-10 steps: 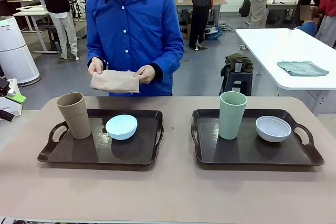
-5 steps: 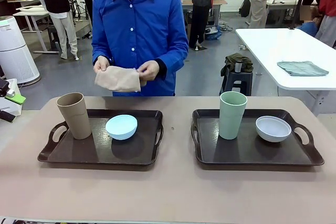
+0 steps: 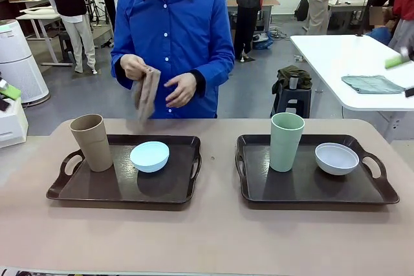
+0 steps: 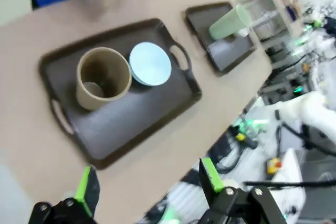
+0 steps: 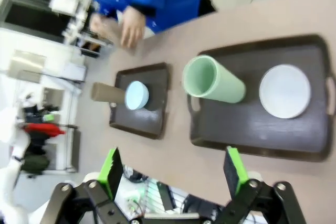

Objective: Set up a tray with a mat and arrange the tableware.
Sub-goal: Pick up the Picnic Bowl and Reusable plastic cup from the Handle tray in front of the human's position and hold them in the air.

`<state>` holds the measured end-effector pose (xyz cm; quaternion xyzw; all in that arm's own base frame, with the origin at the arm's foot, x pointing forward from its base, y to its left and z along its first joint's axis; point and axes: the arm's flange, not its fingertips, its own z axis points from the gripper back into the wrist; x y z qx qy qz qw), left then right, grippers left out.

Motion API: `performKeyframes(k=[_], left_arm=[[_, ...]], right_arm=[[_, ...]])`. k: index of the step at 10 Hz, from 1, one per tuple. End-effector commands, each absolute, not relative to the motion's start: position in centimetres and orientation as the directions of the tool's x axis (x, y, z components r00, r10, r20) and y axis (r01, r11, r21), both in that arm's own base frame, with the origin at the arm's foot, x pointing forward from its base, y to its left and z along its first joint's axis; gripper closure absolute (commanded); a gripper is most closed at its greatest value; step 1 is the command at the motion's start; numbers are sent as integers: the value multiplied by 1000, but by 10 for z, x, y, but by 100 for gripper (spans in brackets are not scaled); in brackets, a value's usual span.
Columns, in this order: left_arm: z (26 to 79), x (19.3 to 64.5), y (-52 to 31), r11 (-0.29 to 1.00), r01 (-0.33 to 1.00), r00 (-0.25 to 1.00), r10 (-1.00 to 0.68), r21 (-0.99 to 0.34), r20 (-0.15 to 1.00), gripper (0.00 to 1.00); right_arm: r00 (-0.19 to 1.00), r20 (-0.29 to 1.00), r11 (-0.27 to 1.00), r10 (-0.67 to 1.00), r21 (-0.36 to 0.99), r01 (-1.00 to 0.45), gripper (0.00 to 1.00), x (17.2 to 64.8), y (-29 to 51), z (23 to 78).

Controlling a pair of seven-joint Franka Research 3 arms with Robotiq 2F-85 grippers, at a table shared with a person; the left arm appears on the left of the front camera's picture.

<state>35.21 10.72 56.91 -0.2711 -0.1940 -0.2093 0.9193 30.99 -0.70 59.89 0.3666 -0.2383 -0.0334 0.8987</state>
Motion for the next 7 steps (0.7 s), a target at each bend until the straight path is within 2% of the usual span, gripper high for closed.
performKeyframes(k=[1,3,5,6,7], left_arm=[[569,363,111,783,582,719,-373,-217,586,0],[575,383,113,745,666,587,-556,40,589,0],[564,392,106,687,700,526,-682,197,508,0],[559,397,102,663,705,510,-721,253,470,0],[552,398,101,642,743,517,-731,191,445,0]], right_arm=[[913,386,794,-132,593,-135,0,329,41,616],[933,350,845,-78,520,-125,0,351,112,639],[934,358,906,-9,397,-144,0,356,189,652],[927,373,932,28,325,-159,0,356,225,656],[928,370,947,51,277,-162,0,355,255,655]])
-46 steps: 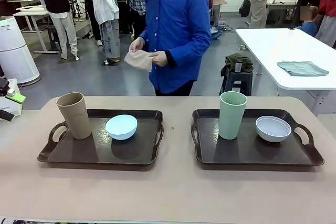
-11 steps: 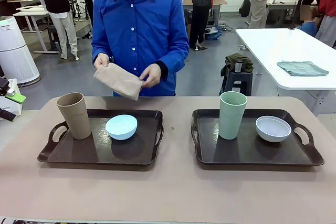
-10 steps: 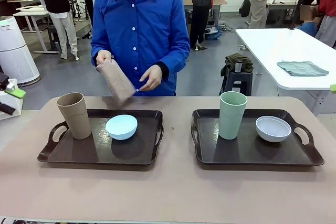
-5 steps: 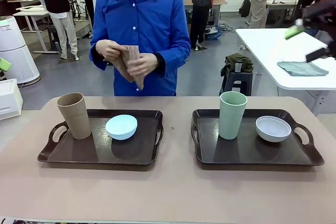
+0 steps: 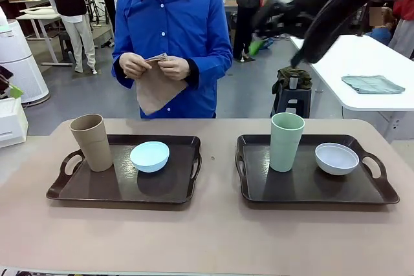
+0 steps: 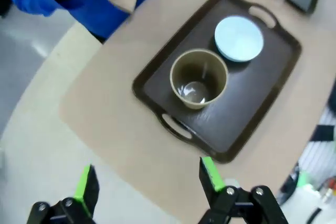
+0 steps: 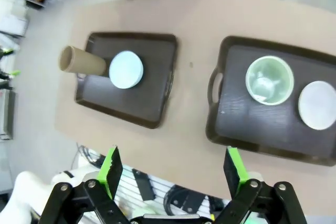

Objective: Set up a tray with a mat and arrange the tableware.
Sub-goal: Pick up the Picnic Bowl and Reusable plastic cup from the Handle tray in front of the human's position and hold them in the air.

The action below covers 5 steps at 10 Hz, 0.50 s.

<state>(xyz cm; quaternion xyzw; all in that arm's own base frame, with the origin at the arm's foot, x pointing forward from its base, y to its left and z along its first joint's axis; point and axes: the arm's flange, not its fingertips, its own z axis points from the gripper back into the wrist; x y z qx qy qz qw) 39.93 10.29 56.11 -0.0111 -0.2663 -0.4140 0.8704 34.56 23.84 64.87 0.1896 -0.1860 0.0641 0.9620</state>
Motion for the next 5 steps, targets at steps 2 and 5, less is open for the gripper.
performKeyframes(k=[2,5], left_arm=[[554,388,107,643,760,617,-671,-90,411,0],[540,392,98,630,775,553,-716,54,425,0]], right_arm=[[948,316,939,31,315,-136,0,353,273,655],[931,359,938,62,297,-177,0,345,277,650]])
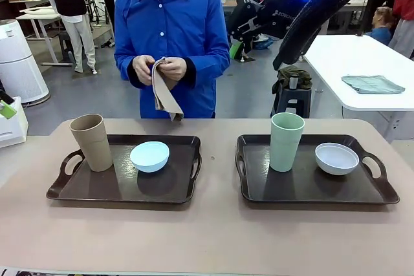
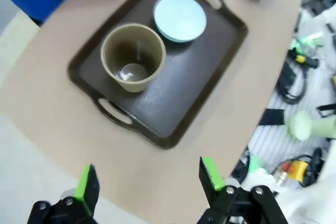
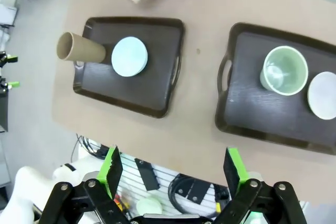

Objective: Set up a tray with a mat and arrange the tableware.
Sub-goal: Pick up the Picnic Bowl and Reusable plastic cup from the Handle tray in front of the human's position and hold them in the air.

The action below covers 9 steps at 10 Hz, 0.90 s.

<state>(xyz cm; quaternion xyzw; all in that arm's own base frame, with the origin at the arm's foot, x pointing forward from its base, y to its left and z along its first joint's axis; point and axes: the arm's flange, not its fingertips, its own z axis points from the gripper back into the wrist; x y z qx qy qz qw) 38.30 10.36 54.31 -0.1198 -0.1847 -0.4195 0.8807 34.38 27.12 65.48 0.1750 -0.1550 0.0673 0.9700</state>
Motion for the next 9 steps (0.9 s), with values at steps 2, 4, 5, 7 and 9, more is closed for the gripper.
performKeyframes(k=[2,4,5,7,9], left_arm=[[543,383,104,619,783,580,-695,-56,426,0],[531,434,105,521,854,434,-716,5,547,0],[529,447,108,471,882,399,-738,-8,543,0],[523,458,121,341,939,314,-782,-52,538,0],[511,454,136,204,979,183,-826,-21,533,0]], right_arm=[[943,324,930,76,319,-185,0,344,271,655],[946,305,909,111,354,-220,0,373,295,631],[952,283,904,115,367,-218,0,387,312,619],[965,238,894,112,401,-203,0,412,346,593],[972,197,894,126,402,-197,0,423,378,567]])
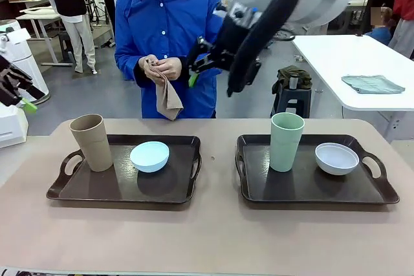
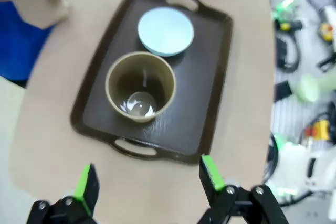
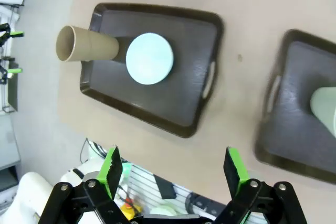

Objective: Set up a tray with a mat and arrange the tableware.
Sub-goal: Pick up the Picnic Bowl and Reusable plastic cup from the Handle tray in front of the human's position and hold them in the air.

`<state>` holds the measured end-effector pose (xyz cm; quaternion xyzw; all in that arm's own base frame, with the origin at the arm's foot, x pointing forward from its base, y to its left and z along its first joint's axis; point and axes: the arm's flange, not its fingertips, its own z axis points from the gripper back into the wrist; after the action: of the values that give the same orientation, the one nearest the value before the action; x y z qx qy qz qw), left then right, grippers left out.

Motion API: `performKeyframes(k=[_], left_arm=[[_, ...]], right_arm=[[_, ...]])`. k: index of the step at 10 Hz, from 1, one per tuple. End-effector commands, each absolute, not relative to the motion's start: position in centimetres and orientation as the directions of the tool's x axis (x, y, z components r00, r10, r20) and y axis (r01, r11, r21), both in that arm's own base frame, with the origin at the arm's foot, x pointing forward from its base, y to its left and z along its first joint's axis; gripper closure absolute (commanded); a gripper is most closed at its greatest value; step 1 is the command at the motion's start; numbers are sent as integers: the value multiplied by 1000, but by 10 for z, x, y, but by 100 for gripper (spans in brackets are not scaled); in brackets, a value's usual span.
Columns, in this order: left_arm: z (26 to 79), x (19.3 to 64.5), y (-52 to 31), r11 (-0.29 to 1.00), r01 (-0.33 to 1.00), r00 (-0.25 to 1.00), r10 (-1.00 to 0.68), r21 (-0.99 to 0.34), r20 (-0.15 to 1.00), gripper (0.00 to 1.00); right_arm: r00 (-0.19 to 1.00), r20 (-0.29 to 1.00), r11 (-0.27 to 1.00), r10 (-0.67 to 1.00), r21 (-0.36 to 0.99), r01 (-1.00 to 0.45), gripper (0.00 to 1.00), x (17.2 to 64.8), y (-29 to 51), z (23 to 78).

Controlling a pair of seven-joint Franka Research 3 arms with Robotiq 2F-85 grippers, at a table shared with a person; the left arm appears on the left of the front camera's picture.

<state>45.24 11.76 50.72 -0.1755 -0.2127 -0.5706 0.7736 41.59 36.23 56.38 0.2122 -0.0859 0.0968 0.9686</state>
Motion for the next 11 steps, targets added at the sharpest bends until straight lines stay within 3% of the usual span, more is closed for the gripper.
performKeyframes(k=[1,3,5,7,11], left_arm=[[500,455,134,127,991,124,-844,-31,521,0],[475,468,116,30,999,14,-826,20,563,0],[455,482,95,22,997,-33,-727,71,686,0],[442,491,88,22,1000,8,-723,11,691,0],[444,491,95,15,1000,20,-736,-13,677,0]], right_arm=[[975,180,902,129,388,-191,0,429,395,552],[980,143,918,138,354,-180,0,445,426,516],[985,126,928,120,338,-156,0,460,447,485],[991,82,927,107,351,-129,0,472,453,457],[994,72,908,85,406,-107,0,473,436,456]])
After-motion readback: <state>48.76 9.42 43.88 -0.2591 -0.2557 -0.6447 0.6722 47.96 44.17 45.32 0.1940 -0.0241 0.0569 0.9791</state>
